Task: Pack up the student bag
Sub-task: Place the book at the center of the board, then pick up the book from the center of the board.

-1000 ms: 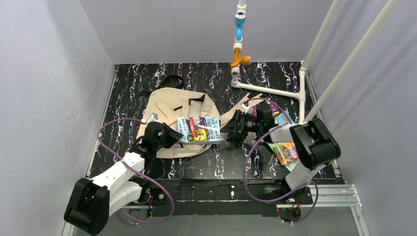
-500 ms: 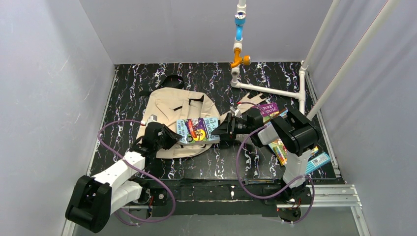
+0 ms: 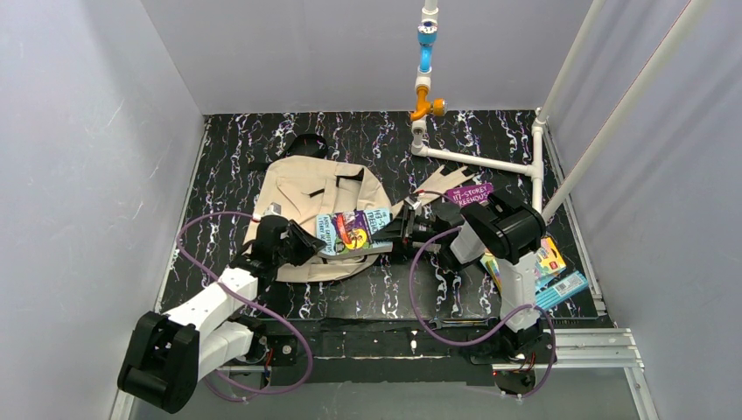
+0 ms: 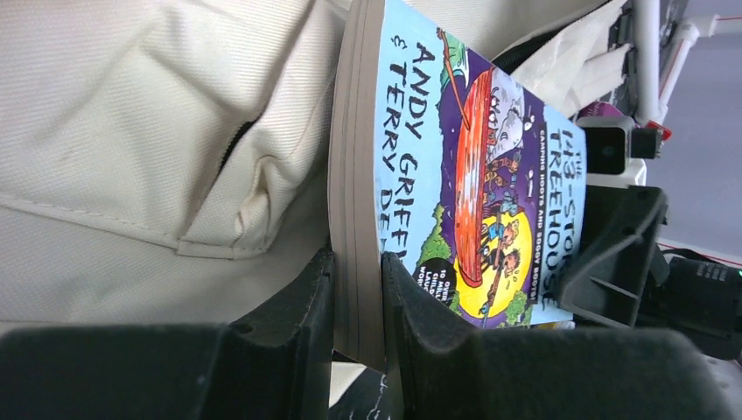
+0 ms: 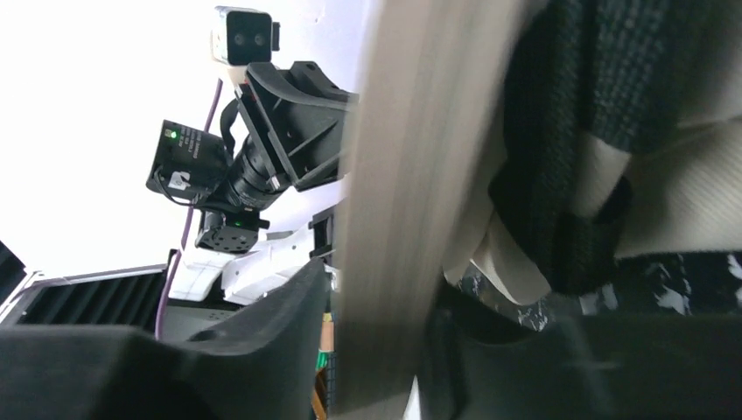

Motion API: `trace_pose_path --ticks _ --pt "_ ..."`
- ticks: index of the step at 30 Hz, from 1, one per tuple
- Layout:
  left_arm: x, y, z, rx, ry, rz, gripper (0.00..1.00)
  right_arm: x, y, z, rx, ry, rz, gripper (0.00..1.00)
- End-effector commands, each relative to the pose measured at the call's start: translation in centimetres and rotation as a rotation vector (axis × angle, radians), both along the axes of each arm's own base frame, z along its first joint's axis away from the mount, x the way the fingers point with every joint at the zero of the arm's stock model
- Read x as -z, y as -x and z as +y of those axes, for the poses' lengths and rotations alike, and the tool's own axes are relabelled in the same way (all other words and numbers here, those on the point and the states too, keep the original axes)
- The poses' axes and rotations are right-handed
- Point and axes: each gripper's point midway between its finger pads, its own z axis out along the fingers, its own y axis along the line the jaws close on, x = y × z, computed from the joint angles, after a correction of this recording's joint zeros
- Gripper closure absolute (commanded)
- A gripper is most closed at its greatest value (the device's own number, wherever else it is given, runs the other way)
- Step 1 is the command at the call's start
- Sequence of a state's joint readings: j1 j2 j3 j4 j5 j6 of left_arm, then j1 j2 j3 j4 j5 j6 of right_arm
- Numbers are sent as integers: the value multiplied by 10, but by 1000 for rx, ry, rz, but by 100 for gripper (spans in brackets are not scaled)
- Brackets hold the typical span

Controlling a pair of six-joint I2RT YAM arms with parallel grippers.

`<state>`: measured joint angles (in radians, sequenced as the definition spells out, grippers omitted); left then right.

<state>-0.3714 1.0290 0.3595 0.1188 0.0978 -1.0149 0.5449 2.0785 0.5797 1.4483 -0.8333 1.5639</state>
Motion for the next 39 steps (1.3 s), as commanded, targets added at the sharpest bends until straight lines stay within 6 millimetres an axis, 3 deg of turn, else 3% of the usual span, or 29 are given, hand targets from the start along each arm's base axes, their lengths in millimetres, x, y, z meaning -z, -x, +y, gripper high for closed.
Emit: trace_pose_path --ticks 1,4,6,8,10,13,15,17,19,21,25,29,35,39 --pt "-23 5 -24 148 61 -30 100 -53 -10 10 4 -141 -234 67" --pt "-41 5 -33 235 67 -87 100 -56 -13 0 24 -122 -230 98" --pt "-53 5 -38 276 81 -121 97 -49 -13 -14 23 -76 -217 99" --pt "-66 5 -40 305 78 -155 79 -43 -14 -33 30 -35 -209 99" --pt "-79 -3 -35 302 21 -185 59 -52 -13 -54 51 -33 -216 99" --pt "-88 -9 -31 335 -58 -205 43 -64 -15 -81 82 22 -256 99" --pt "-92 -17 -38 353 -99 -221 32 -50 -25 -99 111 210 -293 99" --pt "-90 -19 -53 405 -199 -223 27 -22 -31 -133 137 581 -331 99" --pt "-87 -24 -69 443 -332 -228 27 -26 -38 -159 191 762 -391 99" --pt "-71 -28 -71 414 -440 -155 32 -35 -41 -172 240 826 -415 99" --pt "-50 -43 -72 369 -520 -67 51 -50 -35 -175 250 835 -424 99" --pt "-44 -46 -80 373 -494 -72 66 -64 -36 -173 265 811 -464 99" --pt "-31 -46 -88 395 -471 -58 65 -81 -41 -163 251 751 -483 99" --pt "-11 -47 -98 435 -468 -7 67 -98 -45 -164 262 754 -521 99"
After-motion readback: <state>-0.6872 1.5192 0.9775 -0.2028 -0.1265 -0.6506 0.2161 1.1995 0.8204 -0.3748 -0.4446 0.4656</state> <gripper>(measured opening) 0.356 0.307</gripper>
